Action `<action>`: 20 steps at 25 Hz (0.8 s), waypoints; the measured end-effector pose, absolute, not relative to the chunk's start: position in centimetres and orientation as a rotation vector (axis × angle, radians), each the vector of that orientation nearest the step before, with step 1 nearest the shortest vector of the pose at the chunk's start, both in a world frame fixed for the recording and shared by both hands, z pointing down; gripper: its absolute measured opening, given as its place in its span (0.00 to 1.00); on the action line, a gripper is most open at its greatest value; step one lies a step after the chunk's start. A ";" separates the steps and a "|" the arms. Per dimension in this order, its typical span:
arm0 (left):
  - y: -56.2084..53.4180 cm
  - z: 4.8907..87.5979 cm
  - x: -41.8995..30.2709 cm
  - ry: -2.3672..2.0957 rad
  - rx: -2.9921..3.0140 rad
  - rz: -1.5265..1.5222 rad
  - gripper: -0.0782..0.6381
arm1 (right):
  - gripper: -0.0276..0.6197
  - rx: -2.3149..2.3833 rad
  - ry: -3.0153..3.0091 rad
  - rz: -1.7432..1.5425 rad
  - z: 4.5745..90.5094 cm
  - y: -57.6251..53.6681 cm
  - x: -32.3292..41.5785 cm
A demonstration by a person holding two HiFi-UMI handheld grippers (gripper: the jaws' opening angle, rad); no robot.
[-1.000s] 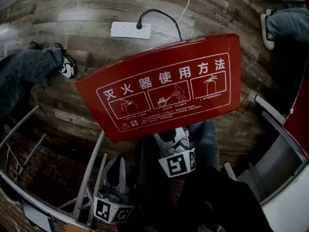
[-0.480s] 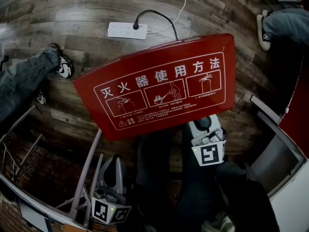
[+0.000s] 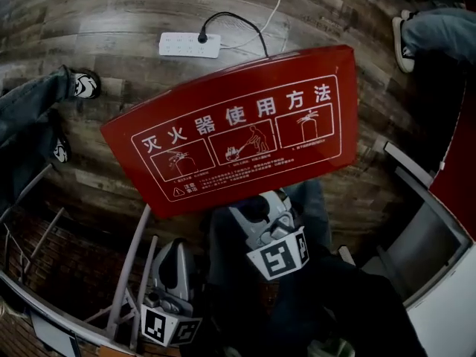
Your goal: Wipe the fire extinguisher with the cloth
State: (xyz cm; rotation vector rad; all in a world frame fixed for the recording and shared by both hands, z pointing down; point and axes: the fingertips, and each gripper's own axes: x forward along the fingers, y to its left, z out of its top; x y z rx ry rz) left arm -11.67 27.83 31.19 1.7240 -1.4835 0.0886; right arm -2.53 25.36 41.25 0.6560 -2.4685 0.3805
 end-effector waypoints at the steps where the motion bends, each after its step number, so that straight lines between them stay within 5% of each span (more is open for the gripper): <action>1: 27.7 31.1 -11.5 -1.483 1.726 0.090 0.12 | 0.16 0.633 -2.481 0.380 41.0 25.6 -3.1; 7: 27.0 30.9 -10.7 -1.475 1.733 0.085 0.12 | 0.16 0.707 -2.383 0.190 41.3 22.9 5.7; 13: 24.8 30.0 -9.0 -1.483 1.716 0.001 0.12 | 0.16 1.059 -2.209 0.526 40.8 19.1 21.0; 20: 26.9 30.3 -8.2 -1.481 1.743 0.079 0.12 | 0.16 0.430 -2.436 -0.026 39.5 13.4 18.6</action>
